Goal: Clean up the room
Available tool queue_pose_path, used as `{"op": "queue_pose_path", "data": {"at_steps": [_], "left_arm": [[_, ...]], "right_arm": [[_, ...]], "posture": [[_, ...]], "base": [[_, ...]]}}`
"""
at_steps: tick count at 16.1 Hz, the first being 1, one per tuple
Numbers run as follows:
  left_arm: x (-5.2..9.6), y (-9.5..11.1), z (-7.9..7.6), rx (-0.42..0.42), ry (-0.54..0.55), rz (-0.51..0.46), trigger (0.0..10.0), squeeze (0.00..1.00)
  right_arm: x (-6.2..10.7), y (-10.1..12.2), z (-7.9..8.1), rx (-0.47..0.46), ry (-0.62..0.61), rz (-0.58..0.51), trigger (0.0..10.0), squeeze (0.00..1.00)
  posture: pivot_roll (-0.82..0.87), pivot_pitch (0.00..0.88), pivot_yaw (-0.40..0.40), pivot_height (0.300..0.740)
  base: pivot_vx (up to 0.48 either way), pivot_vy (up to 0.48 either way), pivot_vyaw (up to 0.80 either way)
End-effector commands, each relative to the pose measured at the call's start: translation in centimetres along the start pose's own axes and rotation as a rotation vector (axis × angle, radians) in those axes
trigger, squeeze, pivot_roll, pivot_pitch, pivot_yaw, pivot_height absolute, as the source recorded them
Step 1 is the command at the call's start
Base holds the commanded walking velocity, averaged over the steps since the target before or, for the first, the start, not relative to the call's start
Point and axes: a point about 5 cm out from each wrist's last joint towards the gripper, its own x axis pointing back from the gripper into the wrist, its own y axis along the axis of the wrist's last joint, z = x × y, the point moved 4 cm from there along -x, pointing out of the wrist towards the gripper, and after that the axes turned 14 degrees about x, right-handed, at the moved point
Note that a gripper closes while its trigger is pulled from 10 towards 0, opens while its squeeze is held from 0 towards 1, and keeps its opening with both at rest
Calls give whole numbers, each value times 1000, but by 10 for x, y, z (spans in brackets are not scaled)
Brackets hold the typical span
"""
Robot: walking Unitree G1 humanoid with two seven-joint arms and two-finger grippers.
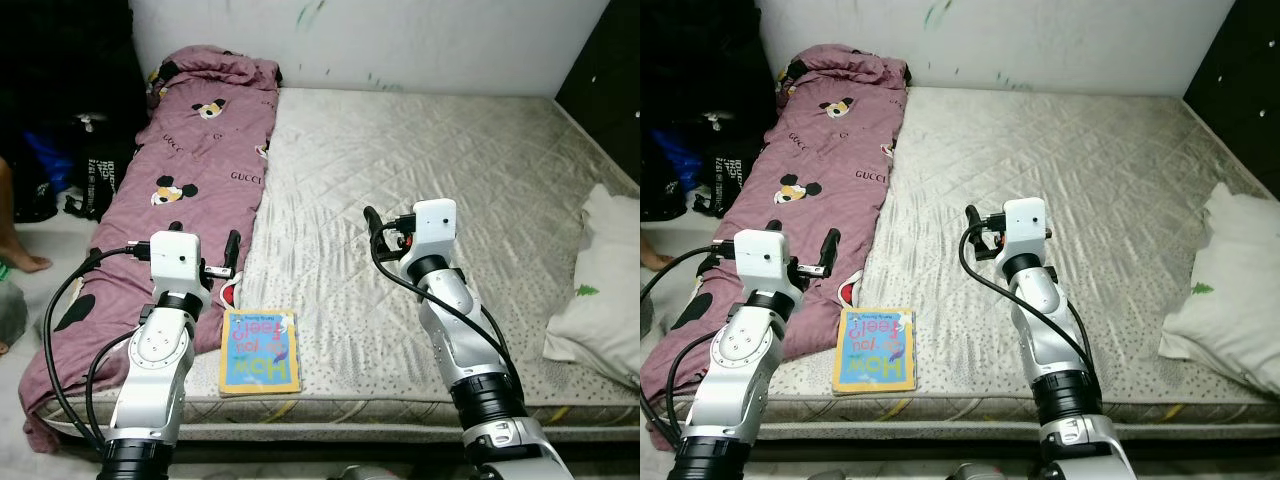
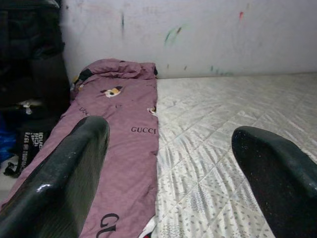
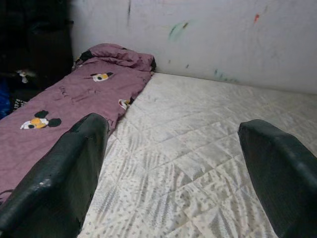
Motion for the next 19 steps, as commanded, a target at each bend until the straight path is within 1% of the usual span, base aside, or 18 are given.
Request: {"op": "queue_pose_path", "data": {"at_steps": [1, 19], "left_arm": [[-1, 1, -1, 0, -1, -3, 10000, 0], [-1, -1, -2, 5, -5, 1, 10000, 0]], "right_arm": [[-2, 3, -2, 9, 0, -8, 10000, 0], [-2, 1, -2, 11, 1, 0, 10000, 0]], "posture": [[-84, 0, -23, 740], [-85, 0, -25, 740]], "base": [[0, -345, 0], [0, -340, 0]]}}
